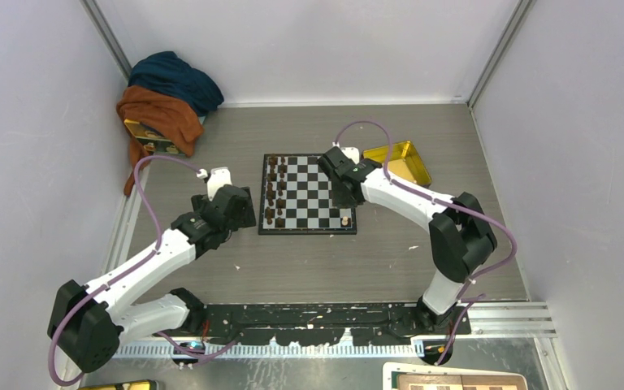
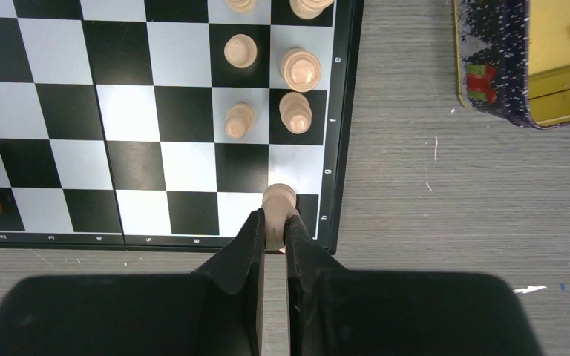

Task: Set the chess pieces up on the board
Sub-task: Place the chess piece on the chessboard, then adjust the chess piece in the storage box.

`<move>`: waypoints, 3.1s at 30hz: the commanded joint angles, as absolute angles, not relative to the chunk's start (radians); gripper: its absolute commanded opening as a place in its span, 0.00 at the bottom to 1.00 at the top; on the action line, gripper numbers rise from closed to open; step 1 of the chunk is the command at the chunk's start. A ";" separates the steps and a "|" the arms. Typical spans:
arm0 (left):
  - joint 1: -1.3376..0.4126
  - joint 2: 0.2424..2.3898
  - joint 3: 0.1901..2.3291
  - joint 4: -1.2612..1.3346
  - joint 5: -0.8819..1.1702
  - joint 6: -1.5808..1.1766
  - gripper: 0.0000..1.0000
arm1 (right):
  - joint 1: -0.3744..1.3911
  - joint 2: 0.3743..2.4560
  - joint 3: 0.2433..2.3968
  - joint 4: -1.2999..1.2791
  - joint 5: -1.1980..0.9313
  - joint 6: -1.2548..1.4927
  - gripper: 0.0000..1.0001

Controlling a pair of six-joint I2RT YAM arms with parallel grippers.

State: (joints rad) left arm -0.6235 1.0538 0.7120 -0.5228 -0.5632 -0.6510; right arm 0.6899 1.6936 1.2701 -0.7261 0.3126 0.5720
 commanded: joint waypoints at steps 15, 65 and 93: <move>-0.631 1.080 0.742 -0.522 -0.581 -0.651 1.00 | 0.638 1.725 1.221 -0.613 0.259 0.592 0.01; -0.634 1.111 0.741 -0.498 -0.603 -0.638 1.00 | 0.623 1.725 1.328 -0.700 0.262 0.569 0.34; -0.633 1.537 1.088 -0.509 -0.741 -0.667 1.00 | 0.185 1.839 1.472 -0.514 0.140 0.590 0.35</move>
State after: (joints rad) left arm -0.6292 1.4960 1.0302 -0.5266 -0.6910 -0.6472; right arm 0.2104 1.8030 1.4475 -0.5621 0.1837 0.5838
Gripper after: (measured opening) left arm 0.996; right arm 0.345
